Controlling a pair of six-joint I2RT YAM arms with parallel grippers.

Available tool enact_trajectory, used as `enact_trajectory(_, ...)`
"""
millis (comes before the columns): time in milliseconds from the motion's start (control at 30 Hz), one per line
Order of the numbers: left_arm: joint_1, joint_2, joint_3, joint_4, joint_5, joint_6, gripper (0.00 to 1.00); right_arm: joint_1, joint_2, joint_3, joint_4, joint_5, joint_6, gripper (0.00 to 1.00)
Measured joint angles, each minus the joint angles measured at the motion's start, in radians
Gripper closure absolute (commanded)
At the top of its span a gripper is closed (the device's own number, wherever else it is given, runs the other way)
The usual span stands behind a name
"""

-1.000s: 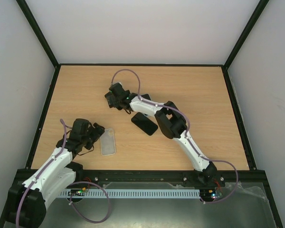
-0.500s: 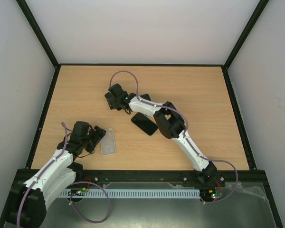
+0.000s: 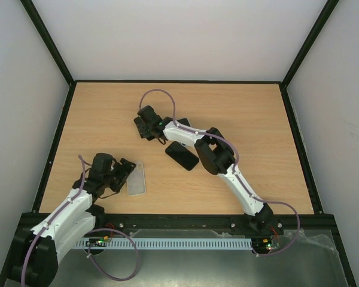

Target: Put the phone into the phone case

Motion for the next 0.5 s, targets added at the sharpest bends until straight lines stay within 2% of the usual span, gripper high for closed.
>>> enact_trajectory(200,-0.032,0.018,0.0,0.031,0.006,-0.022,0.08,0.0,-0.061,-0.093,-0.002,0.005,0.026,0.35)
enact_trajectory(500,-0.133,0.034,-0.006,0.069,-0.033,-0.064,0.07,0.0,-0.238,-0.366,0.007,0.008,0.097,0.37)
